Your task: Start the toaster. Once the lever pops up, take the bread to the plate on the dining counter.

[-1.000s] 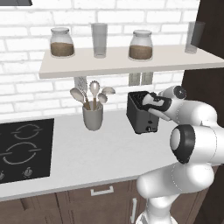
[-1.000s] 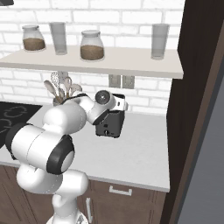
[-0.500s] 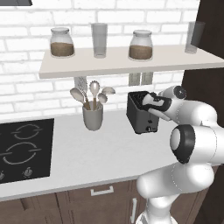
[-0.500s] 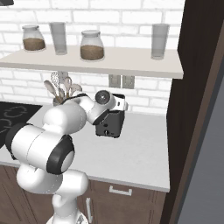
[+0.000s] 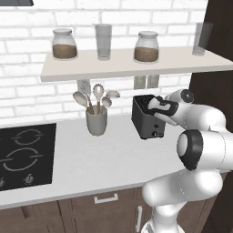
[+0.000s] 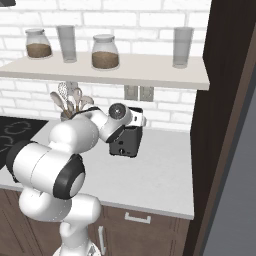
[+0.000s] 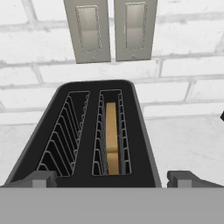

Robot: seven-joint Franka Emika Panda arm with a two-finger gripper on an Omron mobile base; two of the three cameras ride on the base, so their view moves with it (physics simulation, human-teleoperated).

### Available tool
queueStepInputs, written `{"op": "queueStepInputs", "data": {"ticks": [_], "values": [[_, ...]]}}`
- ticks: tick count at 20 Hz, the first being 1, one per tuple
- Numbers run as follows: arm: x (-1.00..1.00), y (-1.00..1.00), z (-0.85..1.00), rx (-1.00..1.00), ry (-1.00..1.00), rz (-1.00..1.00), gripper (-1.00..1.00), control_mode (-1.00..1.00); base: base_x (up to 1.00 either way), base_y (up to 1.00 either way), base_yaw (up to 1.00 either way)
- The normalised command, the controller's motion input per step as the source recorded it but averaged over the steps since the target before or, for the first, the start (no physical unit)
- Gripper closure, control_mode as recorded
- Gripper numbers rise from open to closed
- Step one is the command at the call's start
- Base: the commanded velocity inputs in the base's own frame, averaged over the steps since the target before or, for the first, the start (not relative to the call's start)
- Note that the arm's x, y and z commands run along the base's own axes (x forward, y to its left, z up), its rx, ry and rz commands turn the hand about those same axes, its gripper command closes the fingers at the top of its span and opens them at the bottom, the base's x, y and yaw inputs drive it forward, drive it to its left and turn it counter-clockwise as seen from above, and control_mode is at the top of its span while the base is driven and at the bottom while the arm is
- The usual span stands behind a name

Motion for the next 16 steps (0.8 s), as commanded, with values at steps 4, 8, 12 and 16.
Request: {"op": "queueStepInputs", "data": {"ticks": [4,8,12,16], "values": [[0.00,0.00,0.00,0.00,0.00,0.00,-1.00,-1.00,0.00,0.00,0.00],[0.00,0.00,0.00,0.00,0.00,0.00,-1.00,-1.00,0.00,0.00,0.00],[0.00,0.00,0.00,0.00,0.00,0.00,-1.00,-1.00,0.00,0.00,0.00],[0.00,0.00,0.00,0.00,0.00,0.00,-1.00,-1.00,0.00,0.00,0.00]]}}
